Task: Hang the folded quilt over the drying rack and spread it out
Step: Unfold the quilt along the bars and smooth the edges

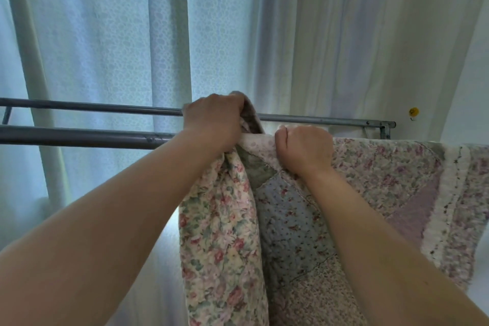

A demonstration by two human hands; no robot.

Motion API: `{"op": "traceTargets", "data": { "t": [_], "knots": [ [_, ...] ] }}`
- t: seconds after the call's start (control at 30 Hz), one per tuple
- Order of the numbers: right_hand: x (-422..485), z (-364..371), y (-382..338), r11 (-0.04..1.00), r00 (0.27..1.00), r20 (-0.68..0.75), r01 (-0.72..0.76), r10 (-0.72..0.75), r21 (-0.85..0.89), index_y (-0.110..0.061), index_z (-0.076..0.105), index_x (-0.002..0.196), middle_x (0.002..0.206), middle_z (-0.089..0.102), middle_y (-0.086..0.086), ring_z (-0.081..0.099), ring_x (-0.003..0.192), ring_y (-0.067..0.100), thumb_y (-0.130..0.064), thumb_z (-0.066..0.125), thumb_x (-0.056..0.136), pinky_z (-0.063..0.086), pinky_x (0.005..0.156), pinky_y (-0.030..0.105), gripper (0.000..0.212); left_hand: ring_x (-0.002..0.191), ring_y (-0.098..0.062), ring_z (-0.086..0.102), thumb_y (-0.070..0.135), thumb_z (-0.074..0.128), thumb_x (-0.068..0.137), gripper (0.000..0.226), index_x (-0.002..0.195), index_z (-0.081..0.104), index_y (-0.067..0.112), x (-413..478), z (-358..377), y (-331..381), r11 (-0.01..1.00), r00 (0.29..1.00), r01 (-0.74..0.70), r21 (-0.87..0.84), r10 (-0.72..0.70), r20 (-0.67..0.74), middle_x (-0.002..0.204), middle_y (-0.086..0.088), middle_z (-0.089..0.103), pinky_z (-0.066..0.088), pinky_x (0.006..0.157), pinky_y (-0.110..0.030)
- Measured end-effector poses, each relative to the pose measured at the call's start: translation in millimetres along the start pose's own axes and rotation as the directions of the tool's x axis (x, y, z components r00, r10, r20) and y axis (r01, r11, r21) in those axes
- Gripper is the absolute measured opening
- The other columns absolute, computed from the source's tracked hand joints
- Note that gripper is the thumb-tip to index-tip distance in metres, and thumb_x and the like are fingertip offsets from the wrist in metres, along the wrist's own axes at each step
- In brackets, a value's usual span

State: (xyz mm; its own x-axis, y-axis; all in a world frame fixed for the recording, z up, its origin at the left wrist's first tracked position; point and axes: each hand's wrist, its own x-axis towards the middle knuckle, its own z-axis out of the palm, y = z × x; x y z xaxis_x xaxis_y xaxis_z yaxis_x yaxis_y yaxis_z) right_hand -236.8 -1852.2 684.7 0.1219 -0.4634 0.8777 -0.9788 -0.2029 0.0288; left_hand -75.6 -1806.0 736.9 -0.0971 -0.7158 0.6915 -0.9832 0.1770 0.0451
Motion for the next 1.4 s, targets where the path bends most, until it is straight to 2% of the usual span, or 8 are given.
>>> {"op": "traceTargets", "data": {
  "t": [0.1,0.33,0.47,0.53,0.73,0.9,1.17,1.4],
  "knots": [
    [0,-1,-2,1.000,1.000,0.004,-0.011,0.011,0.027,-0.014,0.039,0.046,0.039,0.023,-0.005,0.022,0.035,0.012,-0.034,0.012,0.086,0.013,0.043,0.021,0.051,0.077,-0.025,0.049,0.007,0.047,0.081,0.039,0.117,0.049,0.020,-11,2,-14,0.999,0.999,0.002,0.051,0.000,-0.042,0.075,0.003,0.045,0.034,0.071,-0.035],
    [-2,-1,2,0.999,1.000,-0.014,-0.010,0.011,0.048,-0.013,0.043,0.047,0.040,0.023,-0.006,0.022,0.036,0.011,-0.031,0.017,0.088,0.012,0.044,0.021,0.051,0.092,-0.031,0.055,0.015,0.049,0.077,0.041,0.118,0.048,0.018,-28,10,-9,0.999,0.988,-0.025,0.044,0.031,-0.149,0.097,-0.004,0.061,0.033,0.071,-0.035],
    [0,-2,-12,0.998,0.996,-0.082,0.031,-0.026,0.055,-0.006,0.059,0.057,0.050,0.051,0.006,0.034,0.050,0.018,-0.028,0.023,0.087,0.029,0.056,0.029,0.052,0.092,-0.032,0.055,0.016,0.048,0.078,0.040,0.118,0.047,0.018,-30,13,-10,1.000,0.986,0.003,0.025,0.001,-0.169,0.096,-0.004,0.061,0.032,0.072,-0.036],
    [3,-1,-29,0.995,0.981,-0.190,0.061,-0.045,0.076,-0.009,0.056,0.053,0.051,0.055,0.007,0.033,0.052,0.018,-0.025,0.031,0.085,0.026,0.057,0.029,0.044,0.092,-0.032,0.056,0.017,0.049,0.078,0.039,0.117,0.048,0.020,-30,11,-12,1.000,0.987,0.012,0.011,-0.010,-0.158,0.095,-0.003,0.061,0.032,0.071,-0.036],
    [0,15,-40,0.995,0.945,-0.324,0.061,-0.034,0.073,-0.011,0.050,0.043,0.038,0.048,0.005,0.024,0.037,0.017,-0.022,0.037,0.084,0.018,0.048,0.024,0.044,0.082,-0.022,0.051,0.021,0.055,0.078,0.030,0.107,0.059,0.029,-5,-10,-2,0.993,0.992,0.117,0.018,-0.118,0.050,0.079,0.005,0.047,0.037,0.070,-0.033],
    [1,15,-38,0.995,0.957,-0.288,0.065,-0.041,0.074,-0.012,0.051,0.044,0.039,0.049,0.005,0.032,0.035,0.019,-0.023,0.036,0.084,0.020,0.047,0.025,0.044,0.080,-0.021,0.046,0.018,0.053,0.084,0.025,0.108,0.055,0.013,10,-16,6,0.996,0.983,-0.025,0.088,0.008,0.184,0.084,-0.003,0.051,0.036,0.068,-0.031],
    [0,9,-45,0.992,0.964,-0.266,0.060,-0.028,0.114,-0.010,0.054,0.044,0.038,0.050,0.006,0.043,0.032,0.022,-0.024,0.037,0.083,0.024,0.047,0.024,0.045,0.074,-0.024,0.043,0.000,0.046,0.080,0.031,0.111,0.045,0.007,1,-18,-18,0.997,0.998,0.054,0.057,-0.052,-0.031,0.072,-0.001,0.035,0.033,0.064,-0.034],
    [0,7,-40,0.987,0.975,-0.218,0.075,-0.043,0.141,-0.009,0.058,0.047,0.040,0.054,0.007,0.049,0.034,0.023,-0.026,0.036,0.083,0.029,0.048,0.023,0.046,0.070,-0.025,0.043,0.008,0.046,0.084,0.036,0.120,0.041,0.009,-23,-27,-43,0.941,0.979,0.195,0.276,-0.167,-0.119,0.083,-0.008,0.043,0.033,0.063,-0.034]
  ]
}}
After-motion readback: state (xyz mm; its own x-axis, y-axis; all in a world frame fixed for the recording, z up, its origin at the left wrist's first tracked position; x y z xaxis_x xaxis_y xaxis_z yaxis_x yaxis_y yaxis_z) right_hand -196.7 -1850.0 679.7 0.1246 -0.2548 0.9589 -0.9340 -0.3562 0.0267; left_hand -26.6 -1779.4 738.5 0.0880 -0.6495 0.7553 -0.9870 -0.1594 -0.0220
